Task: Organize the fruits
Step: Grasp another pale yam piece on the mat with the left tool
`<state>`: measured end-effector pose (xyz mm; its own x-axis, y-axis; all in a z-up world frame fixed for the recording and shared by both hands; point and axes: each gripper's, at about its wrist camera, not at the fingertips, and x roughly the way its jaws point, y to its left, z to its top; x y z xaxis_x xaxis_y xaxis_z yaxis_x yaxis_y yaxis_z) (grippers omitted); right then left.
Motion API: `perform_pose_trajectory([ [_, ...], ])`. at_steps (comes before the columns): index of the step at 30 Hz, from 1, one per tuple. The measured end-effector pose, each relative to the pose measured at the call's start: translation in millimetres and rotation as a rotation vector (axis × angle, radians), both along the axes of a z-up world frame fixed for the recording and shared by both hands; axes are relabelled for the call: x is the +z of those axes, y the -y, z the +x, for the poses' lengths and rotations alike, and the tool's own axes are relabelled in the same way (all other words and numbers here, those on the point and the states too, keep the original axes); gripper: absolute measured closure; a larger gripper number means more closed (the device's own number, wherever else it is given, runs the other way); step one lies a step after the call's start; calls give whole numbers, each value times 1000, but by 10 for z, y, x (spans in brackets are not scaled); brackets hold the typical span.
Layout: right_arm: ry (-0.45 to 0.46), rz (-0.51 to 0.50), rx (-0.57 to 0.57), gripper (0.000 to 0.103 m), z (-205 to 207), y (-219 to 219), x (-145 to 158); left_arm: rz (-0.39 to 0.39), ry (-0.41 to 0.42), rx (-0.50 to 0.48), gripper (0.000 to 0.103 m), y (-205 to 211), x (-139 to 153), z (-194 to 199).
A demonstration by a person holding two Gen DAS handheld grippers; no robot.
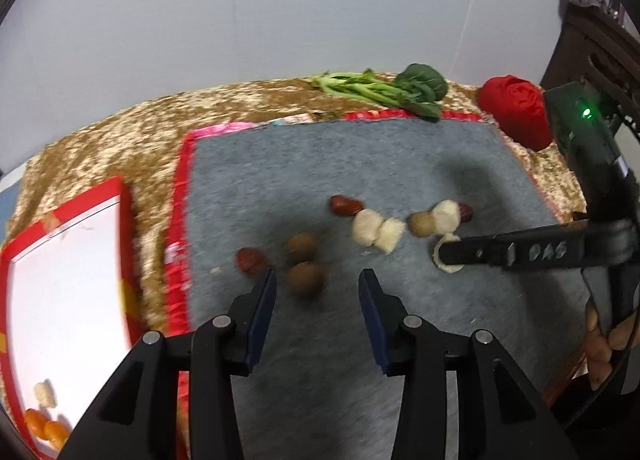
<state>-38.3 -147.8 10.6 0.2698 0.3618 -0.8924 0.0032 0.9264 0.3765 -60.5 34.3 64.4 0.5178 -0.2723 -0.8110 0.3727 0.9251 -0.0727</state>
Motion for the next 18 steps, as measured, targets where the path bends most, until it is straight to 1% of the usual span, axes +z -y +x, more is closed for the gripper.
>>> perform_pose_trajectory([
  [4, 29, 101, -82, 73, -41, 390, 129, -9, 4, -47, 60, 255, -89, 84],
  [9, 30, 153, -144, 73, -85, 746, 216, 2, -14, -97, 60, 523, -218, 162],
  [11, 31, 137, -166, 73, -84, 838, 216, 13, -10, -116, 60, 583, -237, 153],
  [14, 19, 110, -194, 73, -70, 962, 210, -8, 27, -151, 60, 705, -199, 153],
  [18, -16, 53, -206, 73, -95, 1054, 93, -7, 77, -254, 60, 972, -161, 163],
])
